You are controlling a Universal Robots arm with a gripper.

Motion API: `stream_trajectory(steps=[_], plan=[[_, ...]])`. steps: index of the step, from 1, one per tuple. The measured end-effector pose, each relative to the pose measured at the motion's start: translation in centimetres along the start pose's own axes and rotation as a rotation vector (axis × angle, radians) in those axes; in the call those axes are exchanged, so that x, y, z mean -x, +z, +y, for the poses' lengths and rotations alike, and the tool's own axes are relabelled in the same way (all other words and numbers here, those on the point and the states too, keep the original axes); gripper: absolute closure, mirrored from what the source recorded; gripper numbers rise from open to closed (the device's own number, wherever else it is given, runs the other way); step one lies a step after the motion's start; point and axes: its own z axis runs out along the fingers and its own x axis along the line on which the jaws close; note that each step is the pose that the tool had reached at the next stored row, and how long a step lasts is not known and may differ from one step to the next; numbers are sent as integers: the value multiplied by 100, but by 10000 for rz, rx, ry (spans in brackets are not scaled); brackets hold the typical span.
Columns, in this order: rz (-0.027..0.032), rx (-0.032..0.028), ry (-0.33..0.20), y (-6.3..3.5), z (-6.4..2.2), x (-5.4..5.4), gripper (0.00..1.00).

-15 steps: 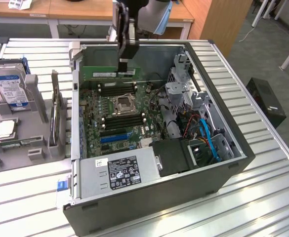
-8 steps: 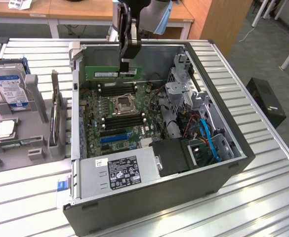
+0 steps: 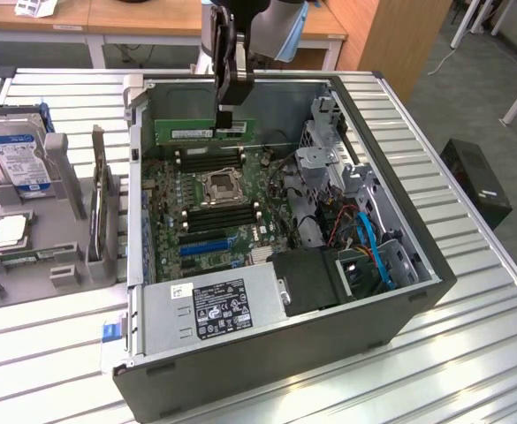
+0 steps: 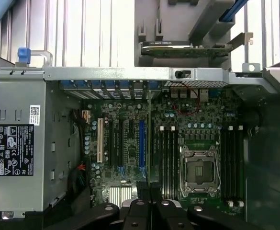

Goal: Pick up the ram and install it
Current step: 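Pick up the ram and move it above insertion slot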

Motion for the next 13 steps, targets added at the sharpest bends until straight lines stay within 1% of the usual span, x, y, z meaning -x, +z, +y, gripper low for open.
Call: stream_trajectory(steps=[1,2,3,4,9,13], plan=[[-16,-5,0,-1,1,-1,88],[-104,-26,-4,-1,3,-3,88],[-174,-37,-6,0,4,-4,88],[-201,-39,-7,0,4,-4,88],[-214,-40,-13,-1,-9,-4,88],[-218,-40,-10,-6,-110,-2,88]])
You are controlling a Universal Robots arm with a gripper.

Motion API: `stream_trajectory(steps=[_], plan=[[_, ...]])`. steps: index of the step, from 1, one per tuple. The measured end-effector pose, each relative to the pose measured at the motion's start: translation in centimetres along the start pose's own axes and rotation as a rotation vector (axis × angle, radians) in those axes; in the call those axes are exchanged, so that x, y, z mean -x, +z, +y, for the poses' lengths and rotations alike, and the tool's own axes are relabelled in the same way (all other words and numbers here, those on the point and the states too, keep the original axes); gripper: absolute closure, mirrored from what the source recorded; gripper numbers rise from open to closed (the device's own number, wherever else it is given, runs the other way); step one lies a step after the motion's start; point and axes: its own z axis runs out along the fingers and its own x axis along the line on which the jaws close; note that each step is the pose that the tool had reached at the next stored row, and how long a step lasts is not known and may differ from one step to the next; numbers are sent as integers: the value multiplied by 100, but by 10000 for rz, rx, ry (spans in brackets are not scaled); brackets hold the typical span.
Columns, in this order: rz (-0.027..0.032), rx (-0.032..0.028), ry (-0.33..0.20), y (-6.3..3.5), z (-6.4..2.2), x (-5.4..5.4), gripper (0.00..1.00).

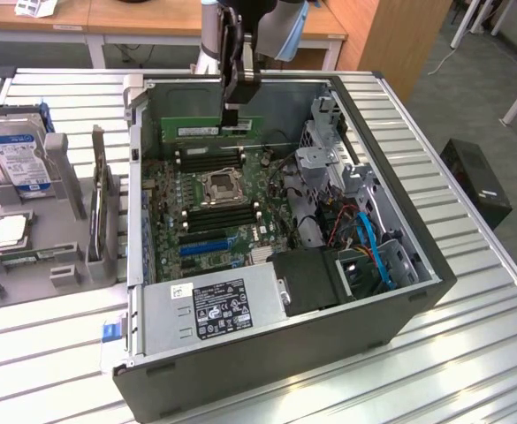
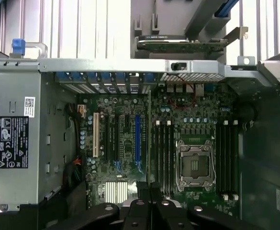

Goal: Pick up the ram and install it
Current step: 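Pick up the ram and move it above insertion slot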

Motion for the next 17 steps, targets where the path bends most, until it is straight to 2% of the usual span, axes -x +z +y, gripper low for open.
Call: stream_trajectory(steps=[3,5,9,17], plan=[[-3,1,-1,-5,-101,2,88],[-3,1,-1,-7,-130,2,88],[-4,0,1,-6,-131,9,88],[-5,-2,-1,4,-128,162,88]])
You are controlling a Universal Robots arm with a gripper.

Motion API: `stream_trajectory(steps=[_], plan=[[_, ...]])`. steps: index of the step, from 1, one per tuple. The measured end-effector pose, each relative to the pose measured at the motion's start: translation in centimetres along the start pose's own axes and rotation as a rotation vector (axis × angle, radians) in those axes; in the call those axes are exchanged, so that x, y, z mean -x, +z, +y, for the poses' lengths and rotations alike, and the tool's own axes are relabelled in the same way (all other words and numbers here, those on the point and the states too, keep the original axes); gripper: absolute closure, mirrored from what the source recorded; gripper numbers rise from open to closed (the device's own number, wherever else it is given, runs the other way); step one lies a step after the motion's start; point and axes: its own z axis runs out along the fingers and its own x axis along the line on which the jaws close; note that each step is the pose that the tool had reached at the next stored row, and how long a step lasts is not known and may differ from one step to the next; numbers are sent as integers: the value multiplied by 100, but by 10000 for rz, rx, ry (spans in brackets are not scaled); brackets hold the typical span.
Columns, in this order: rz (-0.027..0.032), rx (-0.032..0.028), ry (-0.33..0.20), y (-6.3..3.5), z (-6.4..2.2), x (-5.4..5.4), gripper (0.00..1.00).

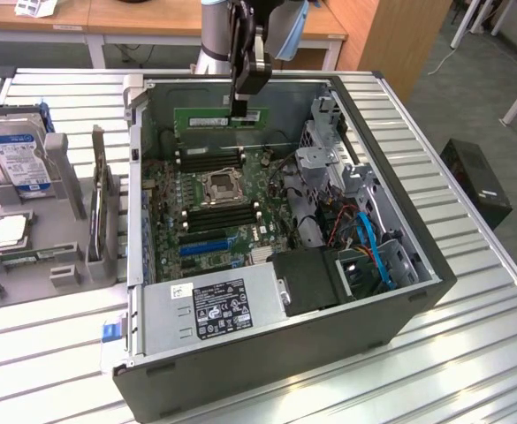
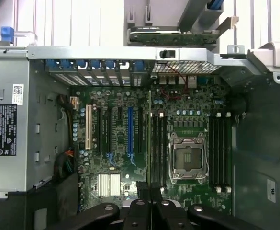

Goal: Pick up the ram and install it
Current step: 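Pick up the ram and move it above insertion slot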

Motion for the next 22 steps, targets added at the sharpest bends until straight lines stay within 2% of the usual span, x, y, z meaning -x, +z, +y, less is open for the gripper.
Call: stream_trajectory(steps=[11,16,22], plan=[[0,-3,1,12,3,209,88],[-2,-4,0,15,3,217,88],[-3,-32,-1,118,-2,214,88]])
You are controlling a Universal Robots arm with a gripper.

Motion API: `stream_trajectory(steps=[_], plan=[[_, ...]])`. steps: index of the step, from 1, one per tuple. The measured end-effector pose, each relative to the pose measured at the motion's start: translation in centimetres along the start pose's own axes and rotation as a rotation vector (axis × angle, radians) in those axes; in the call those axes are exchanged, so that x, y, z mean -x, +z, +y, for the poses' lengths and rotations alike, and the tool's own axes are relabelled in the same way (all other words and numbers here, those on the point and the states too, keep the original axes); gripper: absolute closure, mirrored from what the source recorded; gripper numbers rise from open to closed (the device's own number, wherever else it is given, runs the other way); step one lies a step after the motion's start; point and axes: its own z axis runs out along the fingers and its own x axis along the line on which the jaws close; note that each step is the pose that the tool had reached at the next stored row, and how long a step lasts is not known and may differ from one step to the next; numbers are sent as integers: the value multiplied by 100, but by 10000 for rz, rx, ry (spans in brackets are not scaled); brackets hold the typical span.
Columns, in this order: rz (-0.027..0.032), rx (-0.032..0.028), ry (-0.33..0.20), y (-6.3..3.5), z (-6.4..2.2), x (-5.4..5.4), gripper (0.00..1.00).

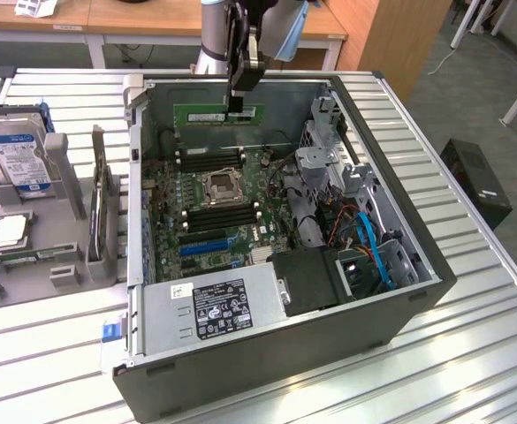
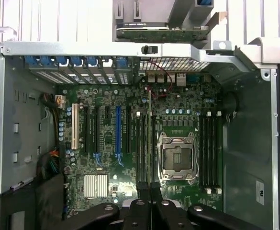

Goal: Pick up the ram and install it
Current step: 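Pick up the ram and move it above insertion slot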

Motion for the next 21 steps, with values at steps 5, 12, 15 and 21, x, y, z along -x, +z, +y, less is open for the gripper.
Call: stream_trajectory(steps=[5,12,15,21], plan=[[0,-12,0,90,-4,-3,88],[-1,-26,-1,217,-10,-6,88],[-4,-33,-1,272,-12,-7,88],[-4,-41,-1,354,-16,-10,88]])
